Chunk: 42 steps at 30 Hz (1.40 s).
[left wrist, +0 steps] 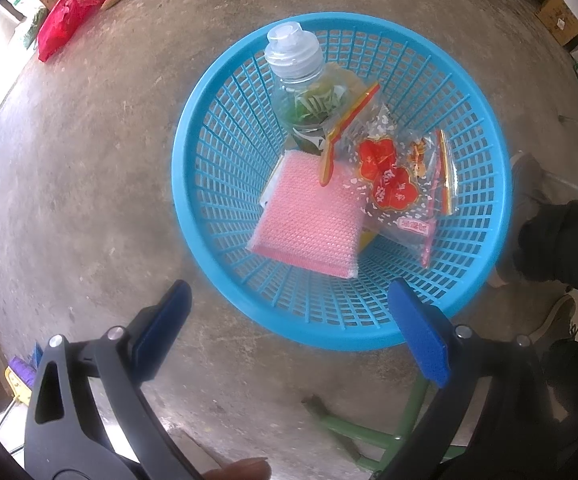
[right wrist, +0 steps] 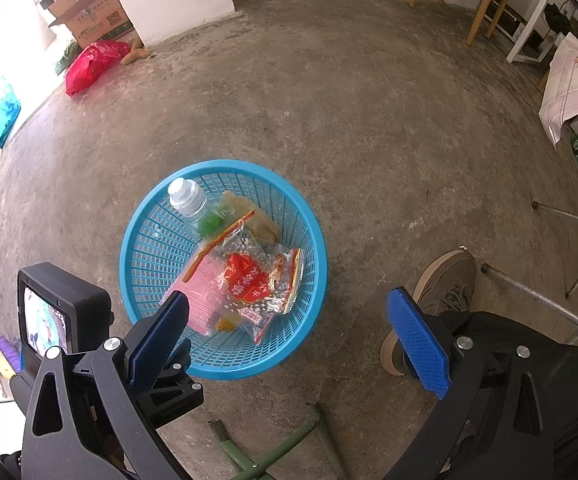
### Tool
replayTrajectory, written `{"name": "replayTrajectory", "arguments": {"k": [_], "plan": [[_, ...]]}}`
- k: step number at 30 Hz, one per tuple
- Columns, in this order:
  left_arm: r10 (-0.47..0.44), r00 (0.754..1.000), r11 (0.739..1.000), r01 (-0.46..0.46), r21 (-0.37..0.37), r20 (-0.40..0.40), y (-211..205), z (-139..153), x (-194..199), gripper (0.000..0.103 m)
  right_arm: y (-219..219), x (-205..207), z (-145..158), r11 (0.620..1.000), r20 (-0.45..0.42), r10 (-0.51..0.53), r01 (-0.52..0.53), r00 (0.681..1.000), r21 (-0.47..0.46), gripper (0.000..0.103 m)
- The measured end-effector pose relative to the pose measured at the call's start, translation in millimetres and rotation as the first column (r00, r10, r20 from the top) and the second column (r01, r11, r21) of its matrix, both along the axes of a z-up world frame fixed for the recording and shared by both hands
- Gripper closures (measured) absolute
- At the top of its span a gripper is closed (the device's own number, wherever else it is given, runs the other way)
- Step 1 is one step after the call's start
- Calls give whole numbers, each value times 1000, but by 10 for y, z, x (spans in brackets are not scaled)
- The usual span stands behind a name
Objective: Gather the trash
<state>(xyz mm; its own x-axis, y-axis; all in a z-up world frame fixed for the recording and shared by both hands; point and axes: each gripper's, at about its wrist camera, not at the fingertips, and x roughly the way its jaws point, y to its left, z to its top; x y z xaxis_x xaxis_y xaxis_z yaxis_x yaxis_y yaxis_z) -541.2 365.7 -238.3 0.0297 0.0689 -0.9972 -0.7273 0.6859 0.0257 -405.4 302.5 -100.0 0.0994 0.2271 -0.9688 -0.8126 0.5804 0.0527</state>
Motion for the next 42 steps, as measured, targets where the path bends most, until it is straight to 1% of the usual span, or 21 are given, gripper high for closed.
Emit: {"name": "replayTrajectory", "arguments": {"k": [19, 25, 42], "plan": [[6, 1000, 1000, -6, -29, 4, 47, -14, -21, 8, 3, 4, 6, 1000, 0, 1, -1, 1000, -1, 6], [22, 1000, 999, -22, -49, 17, 72, -23, -37, 8, 4, 5, 7, 1000, 0, 1, -1, 1000, -2, 6], [29, 999, 998, -28, -64, 22, 109, -18, -32, 8, 0, 4, 4, 1000, 0, 0, 0, 1000, -2, 6]]}}
